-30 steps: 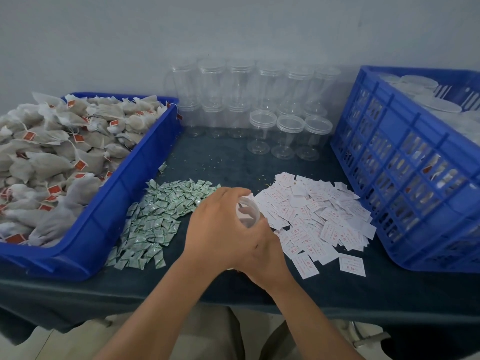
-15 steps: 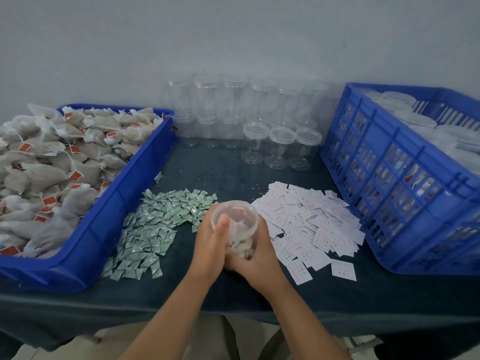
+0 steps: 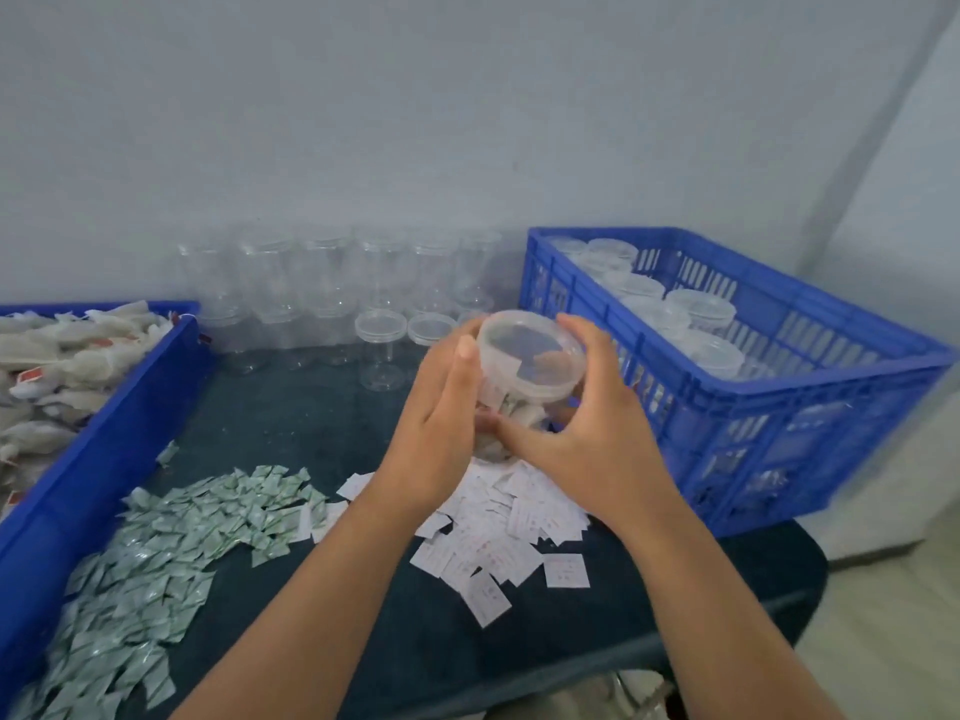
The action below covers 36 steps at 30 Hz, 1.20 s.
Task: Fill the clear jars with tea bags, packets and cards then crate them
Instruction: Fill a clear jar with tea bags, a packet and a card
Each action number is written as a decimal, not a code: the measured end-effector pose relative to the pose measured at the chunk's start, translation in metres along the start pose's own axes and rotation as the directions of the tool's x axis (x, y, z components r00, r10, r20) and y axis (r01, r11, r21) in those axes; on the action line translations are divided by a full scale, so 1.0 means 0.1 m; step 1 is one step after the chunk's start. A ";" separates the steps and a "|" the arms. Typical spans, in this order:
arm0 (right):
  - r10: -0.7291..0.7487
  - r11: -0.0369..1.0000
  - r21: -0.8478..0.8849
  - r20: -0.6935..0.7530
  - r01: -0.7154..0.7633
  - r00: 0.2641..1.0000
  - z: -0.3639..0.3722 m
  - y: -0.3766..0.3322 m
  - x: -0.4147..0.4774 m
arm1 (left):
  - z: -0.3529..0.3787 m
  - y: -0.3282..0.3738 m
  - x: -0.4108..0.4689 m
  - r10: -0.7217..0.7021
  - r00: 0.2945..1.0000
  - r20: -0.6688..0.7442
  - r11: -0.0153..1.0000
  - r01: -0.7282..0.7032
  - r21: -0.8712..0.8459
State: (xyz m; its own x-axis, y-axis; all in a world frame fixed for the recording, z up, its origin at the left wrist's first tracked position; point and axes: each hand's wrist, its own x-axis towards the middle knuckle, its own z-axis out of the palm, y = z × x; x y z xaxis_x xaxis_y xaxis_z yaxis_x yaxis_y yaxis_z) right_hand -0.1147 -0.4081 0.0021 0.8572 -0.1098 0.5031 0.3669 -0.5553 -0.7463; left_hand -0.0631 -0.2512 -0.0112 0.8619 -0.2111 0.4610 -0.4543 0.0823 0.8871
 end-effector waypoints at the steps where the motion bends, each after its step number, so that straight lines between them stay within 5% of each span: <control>1: 0.015 1.000 -0.014 -0.057 -0.015 0.998 -0.20 -0.03 0.10 | 0.13 0.06 0.11 -0.011 0.999 -0.047 1.000 0.010 -0.004; 4: -0.004 0.994 -0.110 -0.218 -0.021 0.976 -0.81 -0.05 0.43 | 0.53 0.16 0.39 0.010 0.995 -0.099 0.984 0.008 0.180; 8: 0.052 0.948 -0.281 -0.334 -0.152 0.941 -1.55 0.08 0.94 | 1.19 0.08 0.56 0.086 0.943 0.322 0.833 -0.246 0.496; 11: 0.176 0.867 -0.375 -0.383 -0.327 0.907 -1.90 0.34 1.22 | 1.55 -0.11 0.55 0.140 0.869 0.474 0.693 -0.428 0.580; 16: 0.421 0.698 -0.444 -0.379 -0.562 0.824 -2.17 0.82 1.40 | 1.65 -0.34 0.54 0.389 0.845 0.368 0.667 -0.533 0.520; 21: 0.570 0.658 -0.405 -0.284 -0.635 0.771 -2.42 0.89 1.55 | 1.66 -0.42 0.56 0.324 0.857 0.400 0.699 -0.502 0.510; 25: 0.697 0.465 -0.631 -0.172 -0.621 0.696 -2.25 0.97 1.56 | 1.68 -0.44 0.54 0.321 0.871 0.371 0.730 -0.477 0.490; 28: 0.723 0.423 -0.696 -0.127 -0.580 0.680 -2.04 1.04 1.51 | 1.68 -0.47 0.54 0.329 0.874 0.357 0.739 -0.473 0.480; 36: 0.765 0.588 -0.544 0.133 -0.599 0.630 -2.11 1.08 1.42 | 1.69 -0.47 0.55 0.327 0.876 0.355 0.747 -0.469 0.471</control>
State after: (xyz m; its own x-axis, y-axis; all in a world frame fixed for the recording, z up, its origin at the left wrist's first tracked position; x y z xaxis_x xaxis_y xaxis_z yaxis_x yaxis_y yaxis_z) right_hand -0.0296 -0.6576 0.0854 0.8691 -0.3839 -0.3118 -0.4938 -0.7093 -0.5031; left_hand -0.0327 -0.4311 -0.0317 0.5268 -0.5037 0.6846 -0.8499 -0.2979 0.4348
